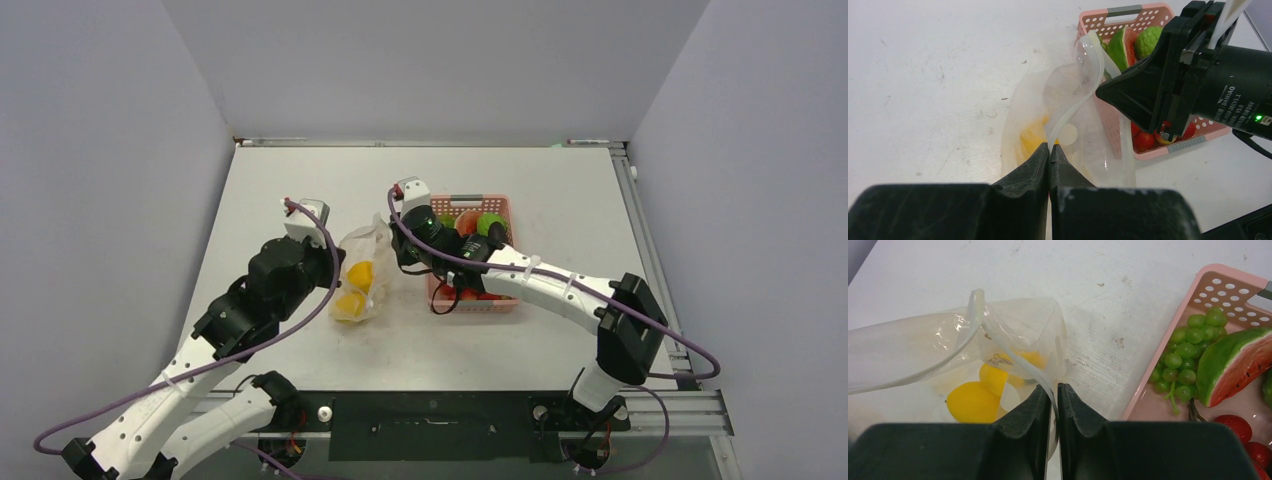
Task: Place the food in the zip-top bag and seal the zipper
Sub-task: Adjust the zipper food storage bag at the center of the board, then pick up the fake vegetable from the bin, then place the fake vegetable in the zipper food storage bag.
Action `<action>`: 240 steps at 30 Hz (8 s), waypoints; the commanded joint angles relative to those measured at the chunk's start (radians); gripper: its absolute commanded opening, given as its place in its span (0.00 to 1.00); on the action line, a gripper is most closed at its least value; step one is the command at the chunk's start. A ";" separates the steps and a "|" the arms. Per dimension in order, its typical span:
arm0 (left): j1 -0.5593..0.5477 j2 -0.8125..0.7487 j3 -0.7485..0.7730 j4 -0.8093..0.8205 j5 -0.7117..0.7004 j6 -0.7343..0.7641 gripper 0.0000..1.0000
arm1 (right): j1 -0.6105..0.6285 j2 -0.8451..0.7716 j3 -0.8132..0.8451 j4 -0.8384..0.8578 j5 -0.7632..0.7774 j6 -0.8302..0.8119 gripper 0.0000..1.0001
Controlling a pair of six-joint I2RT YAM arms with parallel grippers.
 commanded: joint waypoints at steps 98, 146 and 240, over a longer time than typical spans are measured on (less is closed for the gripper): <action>0.017 0.028 0.048 -0.016 -0.078 0.009 0.00 | -0.441 0.382 0.245 -0.298 0.252 -0.202 0.80; 0.017 0.029 0.047 -0.016 -0.073 0.009 0.00 | -0.299 -0.078 0.140 -0.142 0.051 -0.121 0.37; 0.016 0.039 0.047 -0.014 -0.055 0.007 0.00 | 0.081 -0.045 0.163 -0.048 -0.066 -0.072 0.93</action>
